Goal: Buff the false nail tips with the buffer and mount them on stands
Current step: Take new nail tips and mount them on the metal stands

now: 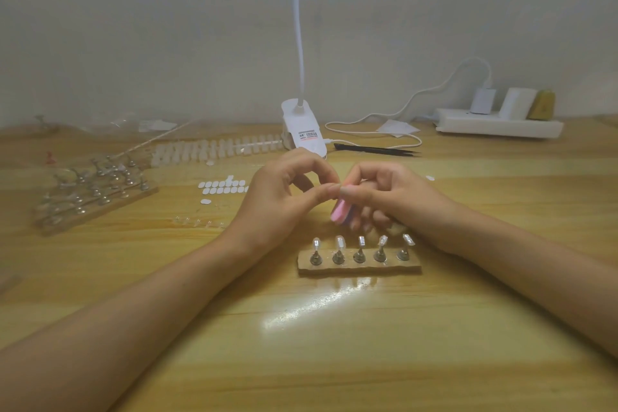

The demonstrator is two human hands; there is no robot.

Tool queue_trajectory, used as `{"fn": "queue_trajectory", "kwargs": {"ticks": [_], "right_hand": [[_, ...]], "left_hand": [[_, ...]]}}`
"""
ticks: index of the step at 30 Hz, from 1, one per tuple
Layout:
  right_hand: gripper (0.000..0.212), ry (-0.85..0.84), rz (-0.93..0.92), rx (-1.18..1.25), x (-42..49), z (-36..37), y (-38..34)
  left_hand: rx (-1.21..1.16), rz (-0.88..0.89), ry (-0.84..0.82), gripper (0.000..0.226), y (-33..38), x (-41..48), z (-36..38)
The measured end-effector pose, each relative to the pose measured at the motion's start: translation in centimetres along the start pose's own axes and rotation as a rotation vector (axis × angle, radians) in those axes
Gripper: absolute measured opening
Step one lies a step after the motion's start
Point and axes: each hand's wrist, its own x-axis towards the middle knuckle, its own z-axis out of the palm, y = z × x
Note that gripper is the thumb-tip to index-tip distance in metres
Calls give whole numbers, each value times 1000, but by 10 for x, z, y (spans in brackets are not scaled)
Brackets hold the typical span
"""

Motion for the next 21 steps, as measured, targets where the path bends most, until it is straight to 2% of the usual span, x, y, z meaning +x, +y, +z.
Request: {"fn": "queue_trajectory", "kwargs": {"ticks": [3, 7, 10, 14, 18, 21], "right_hand": [[31, 109, -14, 107, 3, -4, 2], [33, 11, -5, 7, 2, -2, 3], [30, 114, -16, 138, 4, -6, 6], [31, 7, 9, 22, 3, -4, 3], [31, 78, -5, 140, 3, -7, 3], [33, -42, 16, 22, 1, -3, 0]], "left_hand": [[22, 8, -11, 8, 2, 0, 1], [49, 24, -11, 8, 3, 0, 0], [38, 19, -20, 11, 4, -1, 1], [34, 9, 2, 12, 3, -1, 1], [5, -1, -14, 11, 2, 0, 1], [-30, -16, -11, 9, 2, -1, 0]]}}
